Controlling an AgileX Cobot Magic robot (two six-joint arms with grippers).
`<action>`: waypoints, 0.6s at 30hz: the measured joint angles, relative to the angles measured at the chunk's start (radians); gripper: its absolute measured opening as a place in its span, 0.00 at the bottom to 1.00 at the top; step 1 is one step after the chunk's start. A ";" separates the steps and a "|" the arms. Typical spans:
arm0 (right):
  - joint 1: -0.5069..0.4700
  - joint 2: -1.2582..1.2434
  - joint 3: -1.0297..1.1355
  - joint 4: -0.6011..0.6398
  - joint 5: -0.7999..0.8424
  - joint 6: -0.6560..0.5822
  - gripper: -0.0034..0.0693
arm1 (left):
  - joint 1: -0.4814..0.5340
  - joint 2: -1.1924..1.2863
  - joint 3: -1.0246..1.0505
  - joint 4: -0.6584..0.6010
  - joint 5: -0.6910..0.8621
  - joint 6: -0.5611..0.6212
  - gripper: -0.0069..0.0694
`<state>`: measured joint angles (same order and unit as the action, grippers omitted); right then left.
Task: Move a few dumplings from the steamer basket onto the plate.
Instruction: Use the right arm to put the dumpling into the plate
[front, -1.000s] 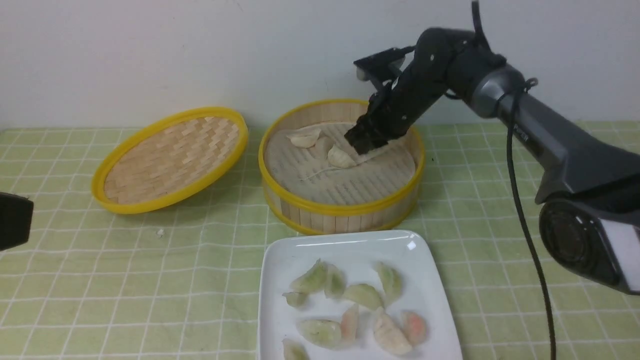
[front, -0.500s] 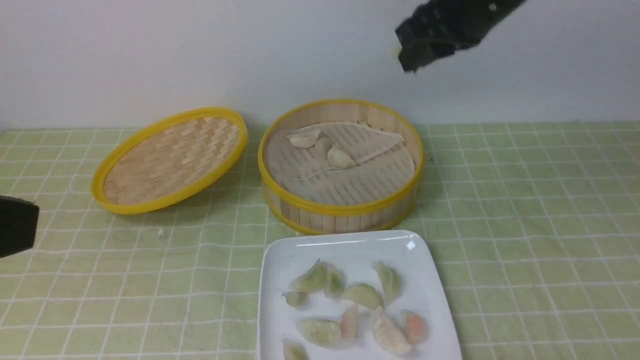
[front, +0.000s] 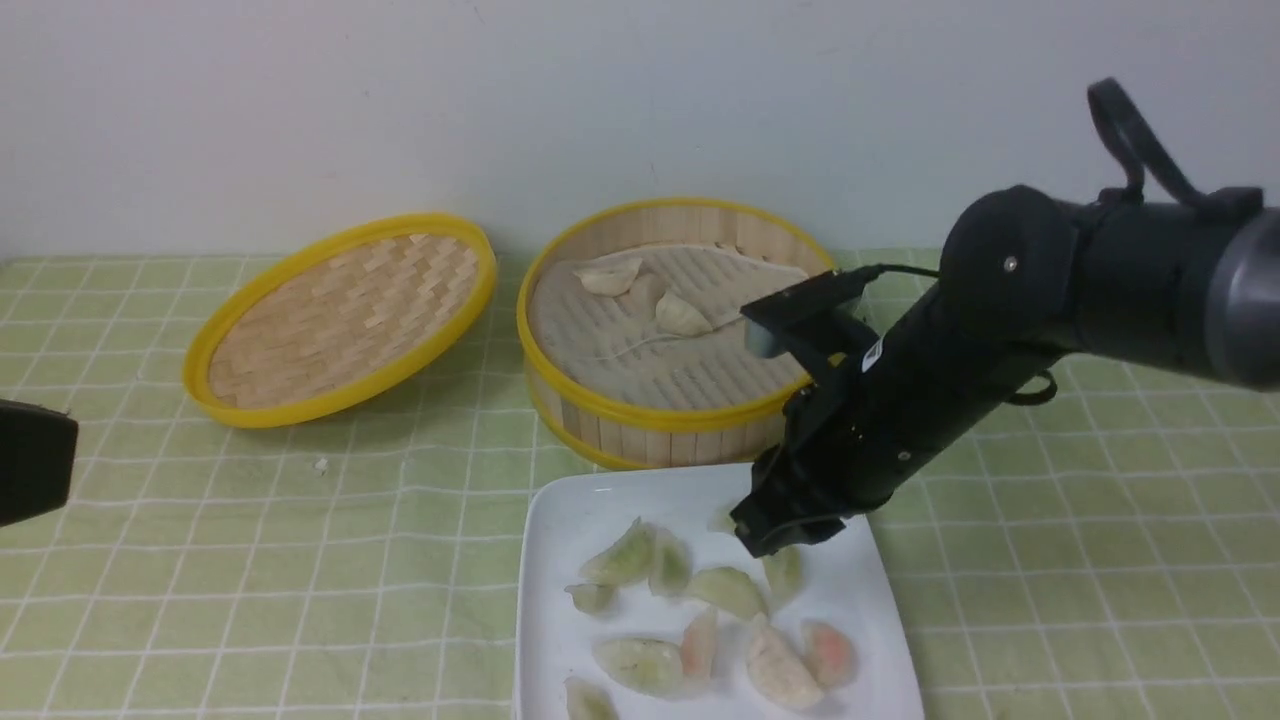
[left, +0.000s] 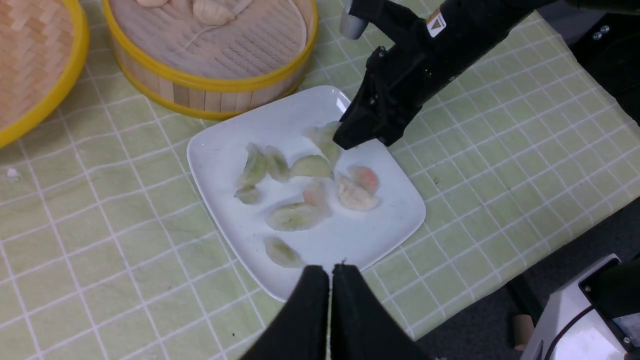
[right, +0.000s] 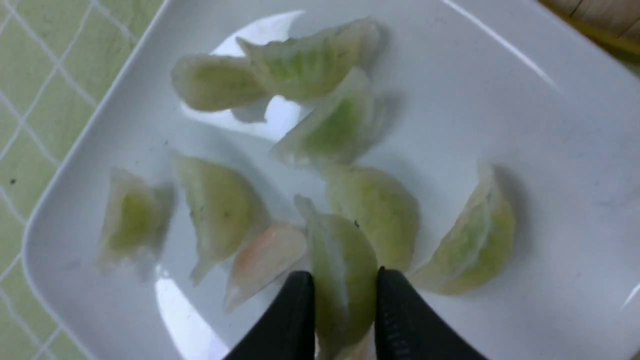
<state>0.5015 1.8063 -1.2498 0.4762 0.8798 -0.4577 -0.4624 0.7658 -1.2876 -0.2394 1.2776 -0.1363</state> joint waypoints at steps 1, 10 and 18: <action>0.000 0.000 0.001 0.000 -0.018 0.000 0.31 | 0.000 0.000 0.000 0.000 0.000 0.000 0.08; 0.000 -0.001 -0.029 -0.013 0.067 -0.003 0.75 | 0.000 0.000 0.000 -0.026 0.000 0.000 0.08; 0.000 -0.193 -0.280 -0.186 0.338 0.185 0.27 | 0.000 0.000 0.000 -0.026 0.000 0.021 0.08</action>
<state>0.5015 1.6128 -1.5297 0.2903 1.2178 -0.2725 -0.4624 0.7658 -1.2876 -0.2651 1.2776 -0.1154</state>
